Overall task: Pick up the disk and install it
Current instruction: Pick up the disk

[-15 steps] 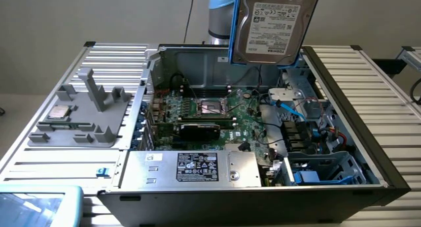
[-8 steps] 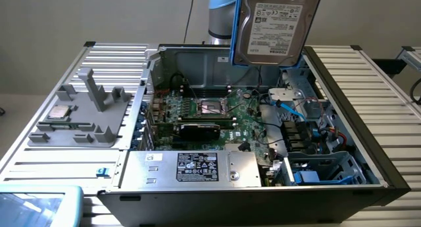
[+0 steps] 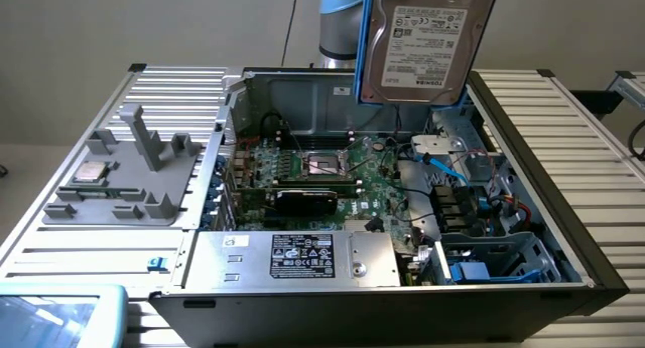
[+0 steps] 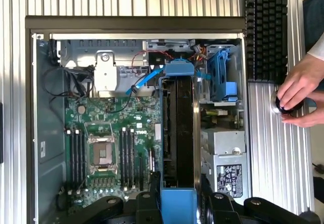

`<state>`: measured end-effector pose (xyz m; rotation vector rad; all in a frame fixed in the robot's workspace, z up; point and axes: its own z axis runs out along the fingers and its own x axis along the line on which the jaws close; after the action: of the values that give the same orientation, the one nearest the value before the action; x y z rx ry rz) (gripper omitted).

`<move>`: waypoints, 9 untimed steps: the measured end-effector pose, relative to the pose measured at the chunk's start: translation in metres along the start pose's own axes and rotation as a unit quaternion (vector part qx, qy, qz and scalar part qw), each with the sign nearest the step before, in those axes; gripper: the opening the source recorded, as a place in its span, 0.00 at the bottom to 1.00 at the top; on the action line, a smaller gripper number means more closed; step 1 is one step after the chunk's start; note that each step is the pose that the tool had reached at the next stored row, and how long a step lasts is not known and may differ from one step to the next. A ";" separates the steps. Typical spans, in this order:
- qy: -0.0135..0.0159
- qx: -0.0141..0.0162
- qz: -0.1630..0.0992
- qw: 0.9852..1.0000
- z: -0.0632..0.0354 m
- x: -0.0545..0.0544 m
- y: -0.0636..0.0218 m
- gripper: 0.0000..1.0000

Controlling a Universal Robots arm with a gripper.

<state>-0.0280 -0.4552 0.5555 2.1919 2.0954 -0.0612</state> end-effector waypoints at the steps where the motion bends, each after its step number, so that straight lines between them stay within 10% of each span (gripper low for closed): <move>1: -0.002 0.000 0.000 1.000 0.0001 -0.001 0.0005 0.37; 9: -0.003 0.000 0.000 1.000 0.0025 -0.017 0.0110 0.37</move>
<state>-0.0178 -0.4731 0.5554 2.1878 2.0920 -0.0682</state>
